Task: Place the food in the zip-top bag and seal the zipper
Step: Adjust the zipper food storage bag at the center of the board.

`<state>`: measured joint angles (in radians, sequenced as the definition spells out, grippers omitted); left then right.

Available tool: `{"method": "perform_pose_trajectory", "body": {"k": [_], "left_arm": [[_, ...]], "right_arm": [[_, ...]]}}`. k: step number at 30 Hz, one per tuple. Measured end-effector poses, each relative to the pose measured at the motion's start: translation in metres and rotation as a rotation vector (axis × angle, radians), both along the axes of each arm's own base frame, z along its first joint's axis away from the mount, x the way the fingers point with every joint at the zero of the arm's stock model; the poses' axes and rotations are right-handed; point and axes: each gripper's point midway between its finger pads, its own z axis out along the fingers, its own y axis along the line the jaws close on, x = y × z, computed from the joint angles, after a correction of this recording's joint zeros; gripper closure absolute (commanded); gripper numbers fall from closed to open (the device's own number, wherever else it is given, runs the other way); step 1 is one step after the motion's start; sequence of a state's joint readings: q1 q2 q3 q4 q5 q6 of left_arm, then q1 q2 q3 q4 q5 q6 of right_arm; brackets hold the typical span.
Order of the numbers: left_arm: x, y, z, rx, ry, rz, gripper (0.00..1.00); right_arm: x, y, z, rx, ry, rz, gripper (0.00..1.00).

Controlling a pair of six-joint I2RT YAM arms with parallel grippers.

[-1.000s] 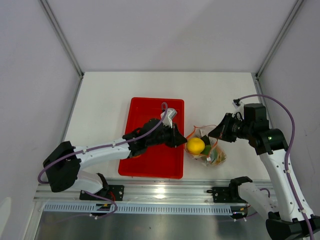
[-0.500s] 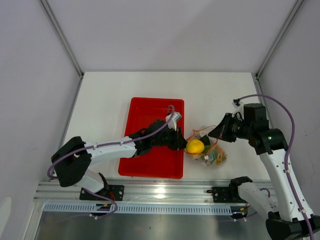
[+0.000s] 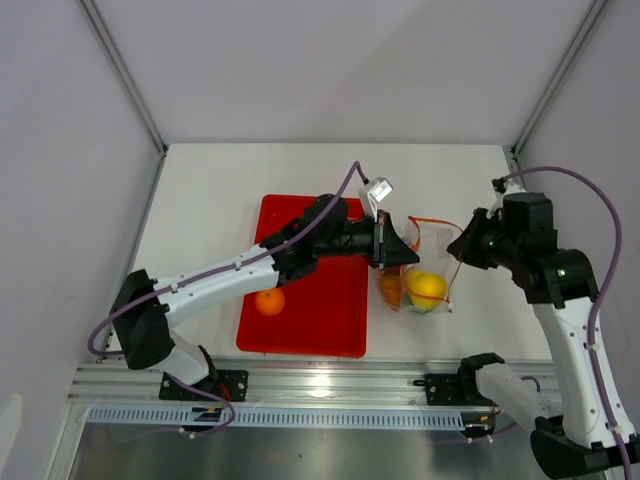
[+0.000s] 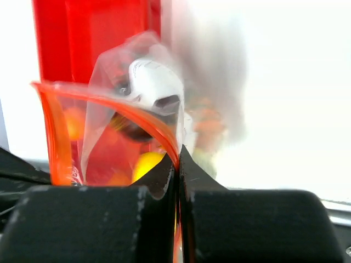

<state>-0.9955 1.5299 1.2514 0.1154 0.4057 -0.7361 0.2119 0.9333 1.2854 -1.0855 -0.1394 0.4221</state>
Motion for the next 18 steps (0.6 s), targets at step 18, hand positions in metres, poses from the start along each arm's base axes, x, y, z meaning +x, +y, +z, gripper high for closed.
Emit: {"method": "perform_pose_trajectory", "body": {"k": [18], "left_arm": [[0.004, 0.014, -0.106, 0.206, 0.245, 0.041, 1.00]], "right_arm": [[-0.005, -0.006, -0.045, -0.050, 0.094, -0.009, 1.00]]}}
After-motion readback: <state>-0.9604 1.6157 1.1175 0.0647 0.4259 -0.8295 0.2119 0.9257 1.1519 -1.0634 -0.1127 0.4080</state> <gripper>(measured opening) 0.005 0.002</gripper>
